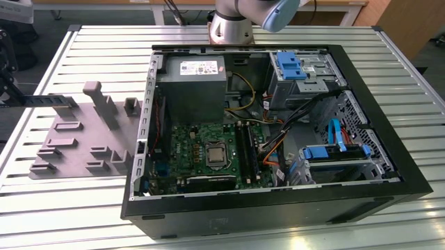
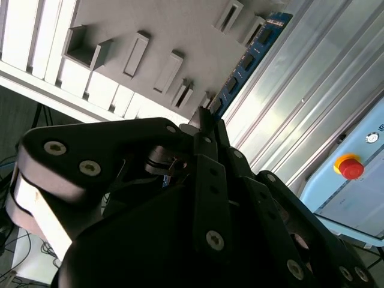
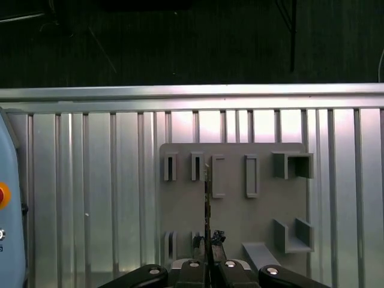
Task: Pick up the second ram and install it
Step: 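Pick up the second ram and move it above second insertion slot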
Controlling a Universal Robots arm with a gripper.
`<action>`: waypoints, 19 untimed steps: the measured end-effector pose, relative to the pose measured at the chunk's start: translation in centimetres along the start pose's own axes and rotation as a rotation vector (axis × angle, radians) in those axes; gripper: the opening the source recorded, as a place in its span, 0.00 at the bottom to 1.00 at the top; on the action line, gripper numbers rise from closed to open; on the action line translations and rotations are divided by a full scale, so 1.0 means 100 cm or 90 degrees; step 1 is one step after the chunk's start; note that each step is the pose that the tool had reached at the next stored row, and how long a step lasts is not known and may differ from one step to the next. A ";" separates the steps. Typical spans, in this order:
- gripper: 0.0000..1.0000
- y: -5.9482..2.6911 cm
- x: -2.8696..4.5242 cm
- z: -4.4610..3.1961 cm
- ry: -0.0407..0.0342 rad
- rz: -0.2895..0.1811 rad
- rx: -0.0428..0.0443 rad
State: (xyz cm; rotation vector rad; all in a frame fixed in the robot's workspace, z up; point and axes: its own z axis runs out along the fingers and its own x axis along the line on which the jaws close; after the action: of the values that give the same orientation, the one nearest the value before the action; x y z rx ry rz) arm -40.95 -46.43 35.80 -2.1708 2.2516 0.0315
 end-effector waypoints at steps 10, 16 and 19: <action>0.14 0.0001 -0.0002 -0.0085 0.0000 0.000 0.0000; 0.14 0.0001 -0.0003 -0.0135 0.0000 0.000 0.0000; 0.14 0.0001 -0.0004 -0.0161 0.0000 0.000 0.0001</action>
State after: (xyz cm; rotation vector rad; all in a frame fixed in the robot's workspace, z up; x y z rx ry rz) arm -40.95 -46.43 37.42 -2.1707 2.2516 0.0315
